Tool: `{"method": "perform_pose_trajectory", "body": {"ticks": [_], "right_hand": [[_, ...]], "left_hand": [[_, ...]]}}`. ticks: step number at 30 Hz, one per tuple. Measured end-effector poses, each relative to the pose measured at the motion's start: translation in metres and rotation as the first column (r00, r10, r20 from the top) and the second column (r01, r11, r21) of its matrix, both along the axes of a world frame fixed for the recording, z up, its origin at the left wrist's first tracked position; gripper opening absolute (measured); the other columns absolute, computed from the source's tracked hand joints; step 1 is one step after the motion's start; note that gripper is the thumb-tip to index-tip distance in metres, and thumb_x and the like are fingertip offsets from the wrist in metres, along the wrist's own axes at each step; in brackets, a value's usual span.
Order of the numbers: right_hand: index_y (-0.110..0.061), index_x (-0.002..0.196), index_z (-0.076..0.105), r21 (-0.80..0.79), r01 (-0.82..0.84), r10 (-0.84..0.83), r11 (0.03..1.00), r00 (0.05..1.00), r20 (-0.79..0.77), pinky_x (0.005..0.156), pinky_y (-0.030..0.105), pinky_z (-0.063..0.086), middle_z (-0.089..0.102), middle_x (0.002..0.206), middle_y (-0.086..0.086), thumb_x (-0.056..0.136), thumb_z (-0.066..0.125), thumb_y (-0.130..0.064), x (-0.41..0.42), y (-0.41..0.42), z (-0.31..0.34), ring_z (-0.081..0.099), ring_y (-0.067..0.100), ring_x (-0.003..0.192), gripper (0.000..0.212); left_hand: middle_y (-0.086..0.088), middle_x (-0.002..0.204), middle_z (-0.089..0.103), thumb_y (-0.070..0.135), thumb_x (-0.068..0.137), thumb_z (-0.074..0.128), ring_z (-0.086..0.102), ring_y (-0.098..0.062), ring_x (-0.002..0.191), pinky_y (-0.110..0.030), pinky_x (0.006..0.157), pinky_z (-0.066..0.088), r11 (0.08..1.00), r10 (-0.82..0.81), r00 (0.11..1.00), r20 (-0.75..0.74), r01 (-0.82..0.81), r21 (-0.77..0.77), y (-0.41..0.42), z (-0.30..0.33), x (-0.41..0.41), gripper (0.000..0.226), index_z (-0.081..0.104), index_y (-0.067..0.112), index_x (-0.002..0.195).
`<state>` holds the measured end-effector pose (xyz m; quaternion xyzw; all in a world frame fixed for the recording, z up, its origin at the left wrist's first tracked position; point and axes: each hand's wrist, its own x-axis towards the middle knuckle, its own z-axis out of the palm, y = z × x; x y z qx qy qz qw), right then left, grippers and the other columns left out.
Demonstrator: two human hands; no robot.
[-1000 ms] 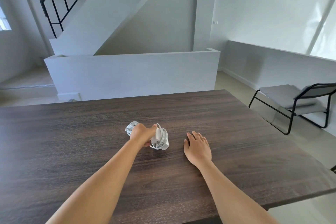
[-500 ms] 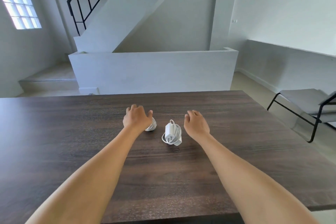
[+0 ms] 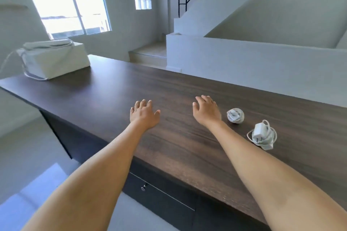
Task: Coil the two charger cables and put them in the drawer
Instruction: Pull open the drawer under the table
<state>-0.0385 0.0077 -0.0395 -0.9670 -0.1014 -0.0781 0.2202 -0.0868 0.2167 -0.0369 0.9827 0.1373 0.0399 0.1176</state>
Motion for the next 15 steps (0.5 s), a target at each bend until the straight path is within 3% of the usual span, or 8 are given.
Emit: {"method": "perform_pose_trajectory", "body": {"ticks": [9, 15], "right_hand": [[-0.012, 0.146, 0.037, 0.022, -0.289, 0.289, 0.957, 0.957, -0.022, 0.119, 0.039, 0.012, 0.027, 0.156, 0.011, 0.102, 0.031, -0.031, -0.038, 0.16, -0.012, 0.018, 0.024, 0.146, 0.048], [-0.011, 0.142, 0.044, 0.046, -0.447, 0.443, 0.893, 0.893, 0.078, 0.118, 0.034, 0.014, 0.037, 0.151, 0.01, 0.101, 0.039, -0.026, -0.094, 0.256, -0.039, 0.025, 0.023, 0.144, 0.044]], "left_hand": [[-0.004, 0.16, 0.012, 0.047, 0.097, 0.032, 0.004, -0.026, 0.148, -0.044, 0.119, 0.01, 0.966, 0.259, 0.965, -0.034, -0.259, 0.007, 0.132, -0.005, -0.084, 0.063, 0.017, 0.019, 0.152], [-0.003, 0.161, 0.01, 0.048, 0.097, 0.032, 0.003, -0.027, 0.148, -0.045, 0.119, 0.009, 0.959, 0.283, 0.955, -0.084, -0.282, 0.018, 0.214, -0.031, -0.126, 0.064, 0.015, 0.02, 0.152]]}}
